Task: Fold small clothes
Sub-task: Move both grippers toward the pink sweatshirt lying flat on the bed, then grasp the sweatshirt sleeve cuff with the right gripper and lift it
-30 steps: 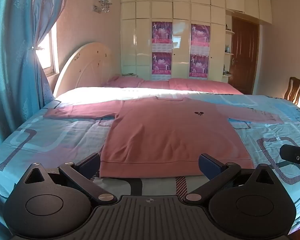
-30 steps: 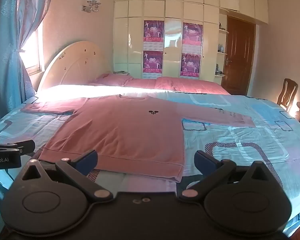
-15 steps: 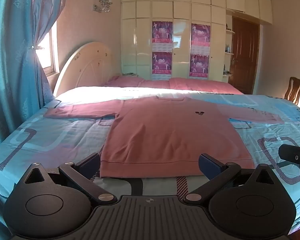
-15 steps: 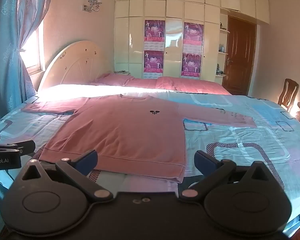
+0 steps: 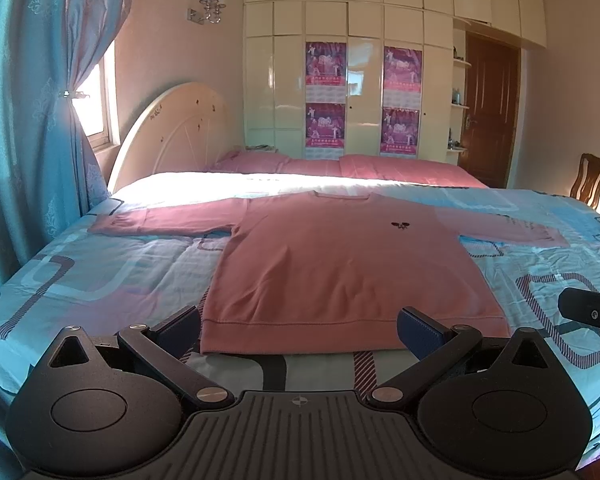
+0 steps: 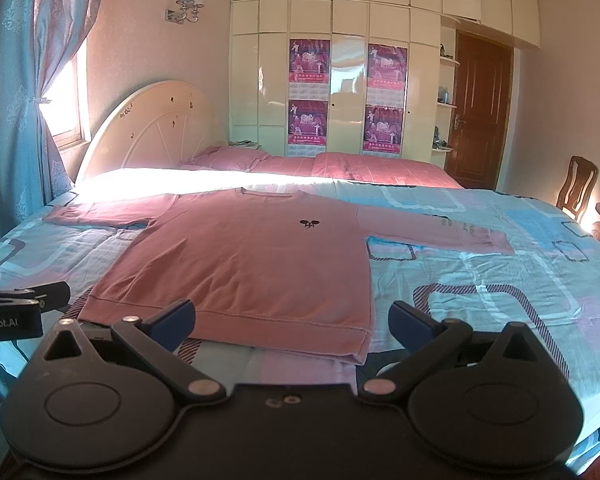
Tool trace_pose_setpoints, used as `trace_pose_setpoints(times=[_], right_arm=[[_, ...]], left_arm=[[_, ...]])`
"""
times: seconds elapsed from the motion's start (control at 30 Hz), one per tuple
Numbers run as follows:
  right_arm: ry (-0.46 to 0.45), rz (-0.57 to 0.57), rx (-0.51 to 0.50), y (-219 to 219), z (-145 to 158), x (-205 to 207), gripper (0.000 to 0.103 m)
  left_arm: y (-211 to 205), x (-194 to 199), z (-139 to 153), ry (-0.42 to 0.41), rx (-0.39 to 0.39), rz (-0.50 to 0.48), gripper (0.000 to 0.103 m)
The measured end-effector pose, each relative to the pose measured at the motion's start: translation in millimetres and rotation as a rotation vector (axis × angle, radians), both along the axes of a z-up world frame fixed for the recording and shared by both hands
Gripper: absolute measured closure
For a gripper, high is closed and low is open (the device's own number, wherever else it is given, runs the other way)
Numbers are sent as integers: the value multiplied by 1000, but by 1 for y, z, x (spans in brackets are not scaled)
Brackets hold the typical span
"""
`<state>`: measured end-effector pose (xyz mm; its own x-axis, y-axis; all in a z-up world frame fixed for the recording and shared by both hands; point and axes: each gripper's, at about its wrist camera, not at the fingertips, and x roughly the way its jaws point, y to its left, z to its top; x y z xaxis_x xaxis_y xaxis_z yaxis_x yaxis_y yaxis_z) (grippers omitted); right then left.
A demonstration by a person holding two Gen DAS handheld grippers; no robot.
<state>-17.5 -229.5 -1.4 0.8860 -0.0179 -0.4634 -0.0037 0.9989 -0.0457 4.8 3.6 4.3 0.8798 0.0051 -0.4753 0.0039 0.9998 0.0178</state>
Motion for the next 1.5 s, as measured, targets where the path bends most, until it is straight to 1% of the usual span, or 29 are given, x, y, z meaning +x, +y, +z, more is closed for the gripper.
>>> trace_pose_setpoints(times=[0.27,0.37,0.43,0.47,0.6,0.67,0.73,0.8,0.9,1.03,1.07,1.17,1.23,1.4,1.47,1.5], right_arm=[[4,-6,12,-1,-3,6,1],[2,-17,17,-3,-4,11,1],[0,-29,20,-5,-5,15,1],[-3,-37,21,-5,-5,17,1],[-17,-73,30,-14,-5,30,1],[-22,-84,32,-18,-6,38,1],[-26,-94,41,-22,-8,47,1],[-25,-103,52,-26,-10,58,3],[-26,-114,55,-29,-13,76,6],[-23,-124,57,-32,-15,105,10],[-24,-128,54,-33,-15,112,10],[-24,-141,55,-37,-16,138,12],[-23,-154,63,-42,-17,155,17],[-39,-197,87,-54,-14,189,18],[-47,-218,90,-58,-15,204,22],[-47,-229,90,-60,-15,211,27]], left_arm=[[-2,1,-1,6,4,-2,0],[-1,6,0,-1,11,14,0],[3,11,1,0,-2,41,0],[6,14,1,5,-25,50,0],[15,32,0,26,-101,30,0],[15,41,-2,16,-97,28,0],[14,51,-3,5,-68,39,0],[13,64,-6,3,-73,26,0],[14,89,-10,27,-93,11,0],[15,128,-17,43,-109,25,0],[15,139,-18,44,-108,17,0],[11,168,-21,35,-68,14,0],[10,186,-22,27,-86,1,0],[5,231,-21,11,-67,-43,0],[4,249,-21,13,-68,-54,0],[5,257,-21,21,-77,-64,0]])
